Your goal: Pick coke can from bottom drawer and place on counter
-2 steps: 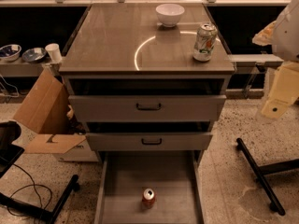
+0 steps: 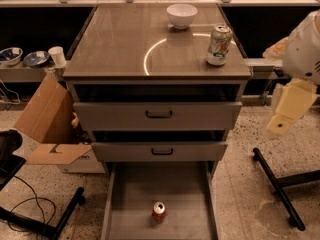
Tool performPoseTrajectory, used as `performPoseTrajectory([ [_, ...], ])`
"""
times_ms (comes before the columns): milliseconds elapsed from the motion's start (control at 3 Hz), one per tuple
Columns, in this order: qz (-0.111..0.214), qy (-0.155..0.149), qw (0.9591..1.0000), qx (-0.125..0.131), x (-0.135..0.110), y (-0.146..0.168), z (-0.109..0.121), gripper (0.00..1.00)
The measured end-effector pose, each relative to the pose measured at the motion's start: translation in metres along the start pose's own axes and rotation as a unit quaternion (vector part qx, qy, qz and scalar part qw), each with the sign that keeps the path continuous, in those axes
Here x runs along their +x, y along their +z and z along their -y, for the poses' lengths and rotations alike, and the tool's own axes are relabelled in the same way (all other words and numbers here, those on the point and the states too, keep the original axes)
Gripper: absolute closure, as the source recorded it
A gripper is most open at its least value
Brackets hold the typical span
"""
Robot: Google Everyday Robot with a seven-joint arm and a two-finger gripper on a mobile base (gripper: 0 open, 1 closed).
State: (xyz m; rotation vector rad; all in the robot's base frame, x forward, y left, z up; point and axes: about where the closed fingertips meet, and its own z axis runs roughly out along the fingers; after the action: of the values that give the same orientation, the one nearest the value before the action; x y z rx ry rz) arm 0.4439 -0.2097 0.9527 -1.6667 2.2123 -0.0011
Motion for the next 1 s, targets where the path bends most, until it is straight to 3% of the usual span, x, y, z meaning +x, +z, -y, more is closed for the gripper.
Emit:
performPoseTrajectory([
  [333, 0.086, 0.022, 0.9944, -0.057, 0.007, 0.084, -0.025, 0.00],
  [667, 0.183, 0.039, 0.9752, -0.118, 0.011, 0.180, -0.069, 0.00],
  [1000, 0.279, 0.064, 0.9498, -0.127, 0.013, 0.258, -0.099, 0.00],
])
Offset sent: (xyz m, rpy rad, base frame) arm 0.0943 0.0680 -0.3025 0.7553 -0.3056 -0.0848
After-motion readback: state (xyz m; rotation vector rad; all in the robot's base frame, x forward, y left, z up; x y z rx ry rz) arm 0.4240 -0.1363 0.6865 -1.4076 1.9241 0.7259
